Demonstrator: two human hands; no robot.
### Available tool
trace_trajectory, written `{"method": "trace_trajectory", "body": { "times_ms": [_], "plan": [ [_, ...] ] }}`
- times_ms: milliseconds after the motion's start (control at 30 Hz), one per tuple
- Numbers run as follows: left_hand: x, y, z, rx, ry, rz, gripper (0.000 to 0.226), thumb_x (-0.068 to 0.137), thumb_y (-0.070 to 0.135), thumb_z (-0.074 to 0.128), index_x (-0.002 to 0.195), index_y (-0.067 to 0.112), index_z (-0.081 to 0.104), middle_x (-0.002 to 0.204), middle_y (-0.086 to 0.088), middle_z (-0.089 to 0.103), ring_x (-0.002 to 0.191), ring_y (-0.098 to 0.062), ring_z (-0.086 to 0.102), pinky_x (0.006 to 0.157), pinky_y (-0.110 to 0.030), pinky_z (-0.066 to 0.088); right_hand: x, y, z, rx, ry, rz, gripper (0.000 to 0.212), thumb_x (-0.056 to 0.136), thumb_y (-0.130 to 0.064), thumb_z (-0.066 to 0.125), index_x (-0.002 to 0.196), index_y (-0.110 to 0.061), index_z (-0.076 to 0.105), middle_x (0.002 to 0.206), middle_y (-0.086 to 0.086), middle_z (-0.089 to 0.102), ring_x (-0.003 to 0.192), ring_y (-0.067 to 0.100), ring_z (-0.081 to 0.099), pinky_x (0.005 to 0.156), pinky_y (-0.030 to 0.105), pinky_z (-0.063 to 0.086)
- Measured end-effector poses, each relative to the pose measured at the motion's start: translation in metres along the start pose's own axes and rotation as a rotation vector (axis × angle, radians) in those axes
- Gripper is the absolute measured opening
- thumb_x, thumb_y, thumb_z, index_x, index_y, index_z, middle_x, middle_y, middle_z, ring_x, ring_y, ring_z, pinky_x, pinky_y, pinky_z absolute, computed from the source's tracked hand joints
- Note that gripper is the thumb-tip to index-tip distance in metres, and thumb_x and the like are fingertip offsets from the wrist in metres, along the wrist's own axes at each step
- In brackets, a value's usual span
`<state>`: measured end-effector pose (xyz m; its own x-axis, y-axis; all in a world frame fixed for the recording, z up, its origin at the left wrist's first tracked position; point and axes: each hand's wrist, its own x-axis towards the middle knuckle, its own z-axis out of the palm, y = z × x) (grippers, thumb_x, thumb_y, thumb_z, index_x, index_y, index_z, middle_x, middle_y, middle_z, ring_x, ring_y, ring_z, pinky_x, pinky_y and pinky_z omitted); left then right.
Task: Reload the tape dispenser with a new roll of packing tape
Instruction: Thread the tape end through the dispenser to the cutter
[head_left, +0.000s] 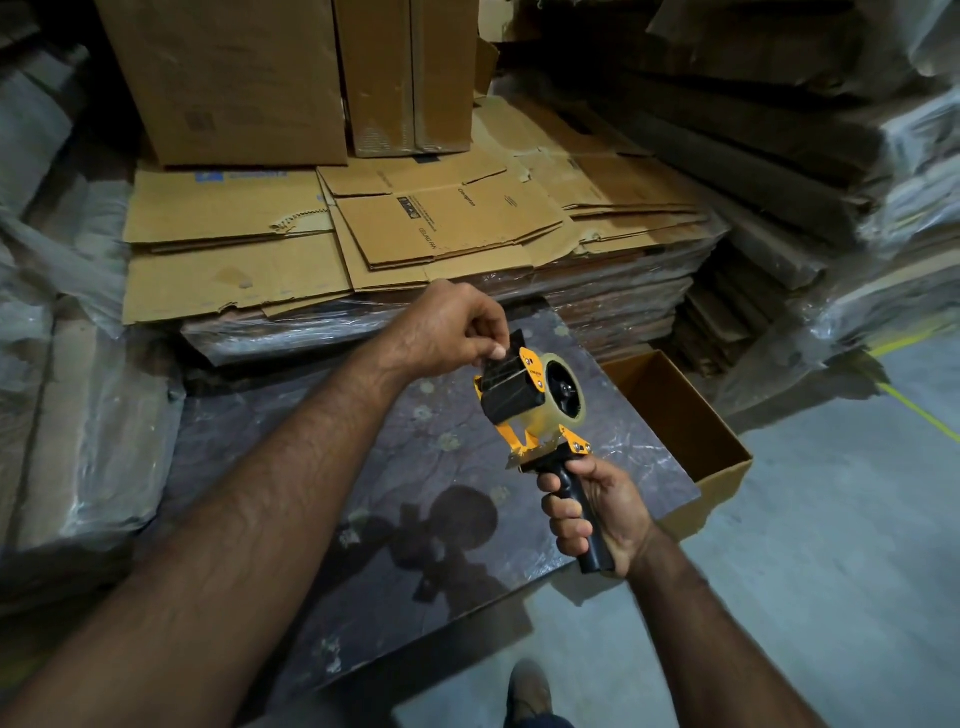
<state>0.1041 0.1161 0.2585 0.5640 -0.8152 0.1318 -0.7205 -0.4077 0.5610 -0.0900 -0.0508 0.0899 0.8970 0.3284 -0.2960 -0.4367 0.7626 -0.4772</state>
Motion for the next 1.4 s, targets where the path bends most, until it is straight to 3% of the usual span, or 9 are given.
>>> {"method": "trace_trajectory", "body": {
  "times_ms": [167, 333, 500, 767, 933, 1200, 1400],
  "plan": [
    [-0.002, -0.001, 0.008, -0.042, 0.066, -0.085, 0.014, 0.075, 0.022, 0.088, 0.080, 0.022, 0.075, 0.076, 0.009, 0.071, 0.068, -0.005, 0.070, 0.062, -0.025, 0.057, -0.008, -0.001, 0.002, -0.037, 0.058, -0.013, 0.021, 0.085, -0.028, 0.061, 0.088, -0.007, 0.058, 0.058, 0.005, 0.054, 0.041, 0.016, 0.053, 0.040, 0.026, 0.045],
    [-0.007, -0.004, 0.018, -0.386, 0.129, -0.207, 0.025, 0.074, 0.005, 0.087, 0.081, 0.006, 0.063, 0.074, -0.007, 0.074, 0.064, -0.016, 0.077, 0.059, -0.031, 0.063, -0.009, -0.001, 0.002, -0.013, 0.048, -0.008, 0.022, 0.087, -0.028, 0.057, 0.090, -0.007, 0.058, 0.060, 0.005, 0.054, 0.042, 0.017, 0.053, 0.041, 0.027, 0.046],
    [-0.006, -0.007, 0.012, -0.520, 0.031, -0.283, 0.028, 0.072, 0.005, 0.087, 0.085, 0.002, 0.063, 0.075, -0.017, 0.075, 0.068, -0.024, 0.078, 0.059, -0.030, 0.061, -0.011, 0.002, 0.005, -0.020, 0.045, 0.001, 0.022, 0.087, -0.028, 0.057, 0.089, -0.006, 0.057, 0.059, 0.005, 0.054, 0.042, 0.016, 0.053, 0.040, 0.026, 0.047],
    [-0.011, -0.008, 0.006, -0.525, -0.125, -0.293, 0.020, 0.082, 0.002, 0.079, 0.096, -0.001, 0.064, 0.073, -0.004, 0.077, 0.070, -0.016, 0.076, 0.060, -0.026, 0.058, -0.015, 0.004, 0.008, -0.057, 0.087, 0.018, 0.024, 0.082, -0.027, 0.063, 0.087, -0.005, 0.057, 0.057, 0.006, 0.052, 0.039, 0.017, 0.052, 0.039, 0.026, 0.046],
    [-0.015, -0.007, 0.015, -0.522, -0.086, -0.266, 0.007, 0.090, 0.003, 0.065, 0.092, 0.007, 0.060, 0.089, -0.013, 0.079, 0.076, -0.017, 0.075, 0.065, -0.028, 0.059, -0.016, 0.006, 0.005, -0.054, 0.103, 0.018, 0.024, 0.082, -0.027, 0.062, 0.088, -0.005, 0.056, 0.057, 0.006, 0.052, 0.040, 0.017, 0.052, 0.039, 0.026, 0.045],
    [-0.019, -0.015, 0.024, -0.635, -0.076, -0.307, 0.010, 0.086, 0.006, 0.076, 0.090, 0.004, 0.067, 0.082, -0.011, 0.075, 0.072, -0.016, 0.069, 0.061, -0.024, 0.055, -0.017, 0.007, 0.008, -0.073, 0.100, 0.029, 0.024, 0.082, -0.028, 0.063, 0.088, -0.005, 0.057, 0.057, 0.005, 0.052, 0.039, 0.016, 0.052, 0.039, 0.025, 0.045],
    [-0.023, -0.020, 0.023, -0.584, -0.090, -0.189, 0.019, 0.086, 0.008, 0.077, 0.093, 0.010, 0.061, 0.074, -0.002, 0.066, 0.070, -0.011, 0.068, 0.060, -0.024, 0.050, -0.017, 0.008, 0.009, -0.090, 0.122, 0.037, 0.026, 0.080, -0.028, 0.065, 0.089, -0.006, 0.056, 0.057, 0.005, 0.052, 0.038, 0.016, 0.051, 0.038, 0.025, 0.045]
  ]
}}
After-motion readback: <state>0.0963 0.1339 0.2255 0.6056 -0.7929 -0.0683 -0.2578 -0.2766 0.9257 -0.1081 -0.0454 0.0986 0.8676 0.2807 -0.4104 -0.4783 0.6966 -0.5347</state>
